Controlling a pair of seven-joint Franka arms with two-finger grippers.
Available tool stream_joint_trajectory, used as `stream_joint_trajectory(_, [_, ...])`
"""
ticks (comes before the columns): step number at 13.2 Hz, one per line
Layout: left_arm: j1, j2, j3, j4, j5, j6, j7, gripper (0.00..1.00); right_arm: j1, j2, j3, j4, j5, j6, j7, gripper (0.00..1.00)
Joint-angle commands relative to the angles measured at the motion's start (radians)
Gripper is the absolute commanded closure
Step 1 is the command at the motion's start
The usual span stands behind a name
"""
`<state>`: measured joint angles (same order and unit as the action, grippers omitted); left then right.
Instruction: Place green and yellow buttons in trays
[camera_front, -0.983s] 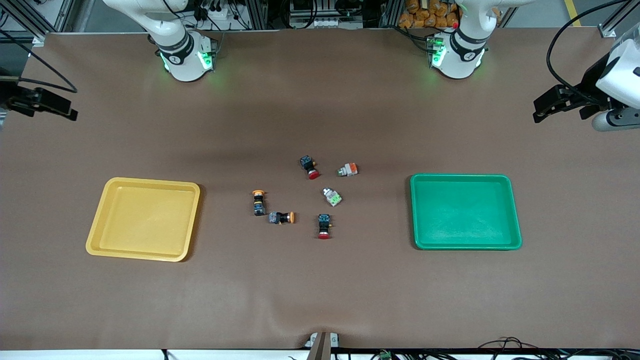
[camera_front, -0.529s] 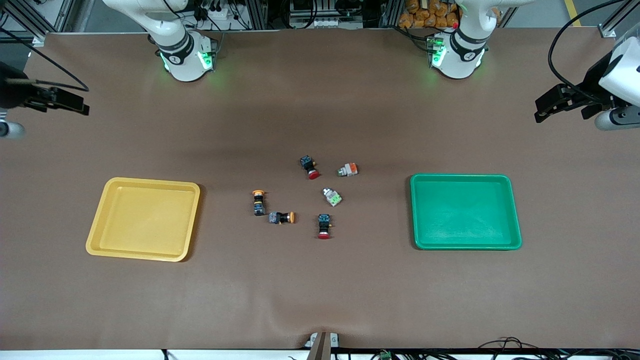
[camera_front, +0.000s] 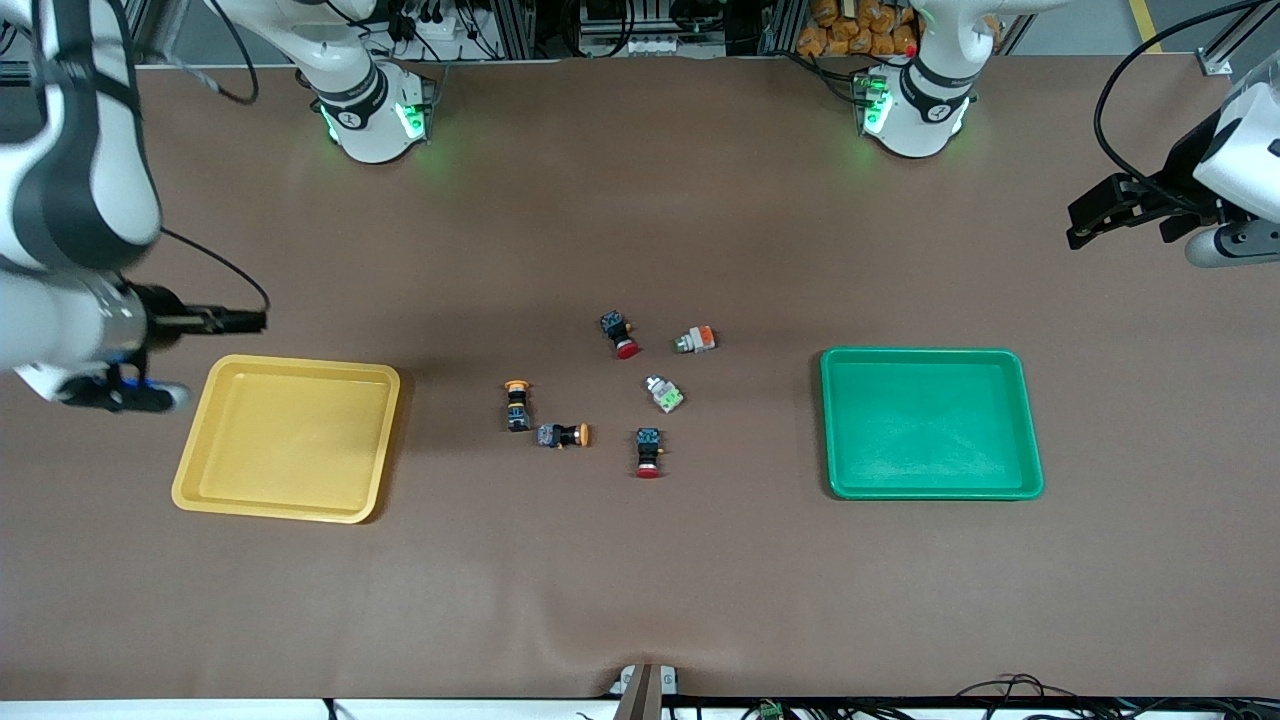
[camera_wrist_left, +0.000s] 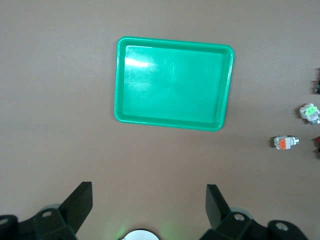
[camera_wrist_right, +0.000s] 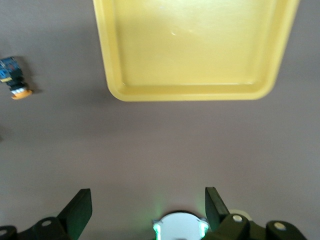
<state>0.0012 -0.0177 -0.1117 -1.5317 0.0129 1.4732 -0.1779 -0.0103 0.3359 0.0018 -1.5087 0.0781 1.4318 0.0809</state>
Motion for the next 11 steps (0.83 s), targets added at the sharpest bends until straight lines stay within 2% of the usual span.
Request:
stream_joint_trajectory(1, [0.003,0.01,-0.006,0.01,-0.005,-0.022,0.008,0.0,0.032,-0.009,-0.006,0.025,0.032,-0.002,0.016,0.0])
stream_joint_trajectory(6, [0.002,0.008,-0.012,-0.016,-0.013,-0.019,0.006,0.0,0.154,0.009,-0.006,0.021,0.034,0.1,0.212,0.0])
stream_joint_trajectory(11, [0.003,0.01,-0.074,-0.091,-0.016,0.018,-0.003,0.0,0.275,0.058,-0.006,0.019,0.035,0.168,0.399,0.0])
